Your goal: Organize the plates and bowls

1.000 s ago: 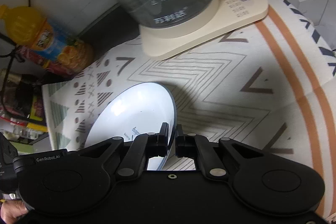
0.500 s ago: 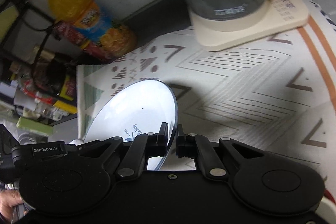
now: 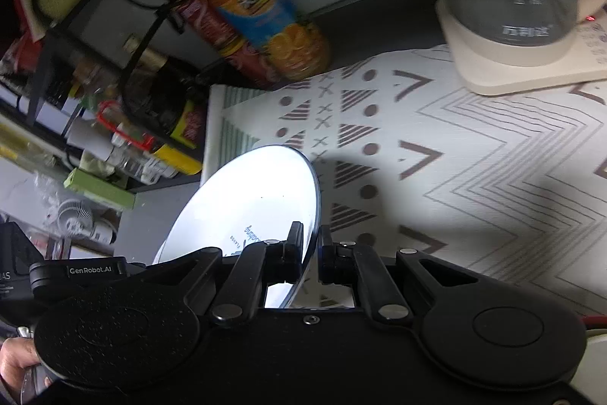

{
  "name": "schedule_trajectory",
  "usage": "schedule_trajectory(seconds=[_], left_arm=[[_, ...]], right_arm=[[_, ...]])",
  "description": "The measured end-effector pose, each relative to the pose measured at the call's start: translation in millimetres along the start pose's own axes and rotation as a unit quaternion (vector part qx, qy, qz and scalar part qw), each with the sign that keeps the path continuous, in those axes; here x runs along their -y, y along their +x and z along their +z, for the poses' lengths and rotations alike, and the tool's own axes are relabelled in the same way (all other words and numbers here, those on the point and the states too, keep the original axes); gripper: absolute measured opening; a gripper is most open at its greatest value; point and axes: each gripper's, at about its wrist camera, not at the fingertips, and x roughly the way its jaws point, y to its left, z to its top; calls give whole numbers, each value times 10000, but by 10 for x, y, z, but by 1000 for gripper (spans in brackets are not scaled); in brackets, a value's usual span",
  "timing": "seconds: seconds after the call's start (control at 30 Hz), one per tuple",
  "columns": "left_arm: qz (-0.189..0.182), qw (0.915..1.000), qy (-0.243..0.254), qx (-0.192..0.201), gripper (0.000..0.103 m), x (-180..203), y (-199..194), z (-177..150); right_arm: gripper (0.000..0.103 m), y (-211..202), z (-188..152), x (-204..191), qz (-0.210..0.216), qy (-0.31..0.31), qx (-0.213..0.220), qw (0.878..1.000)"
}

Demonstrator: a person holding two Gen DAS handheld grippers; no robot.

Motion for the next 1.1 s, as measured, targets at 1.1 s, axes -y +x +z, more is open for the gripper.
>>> schedule_trajectory(seconds=[1.1], left_arm=[[412, 9953, -880, 19, 12, -1023, -220, -381]], right_arm=[[8, 483, -468, -601, 149, -722, -620, 9953]])
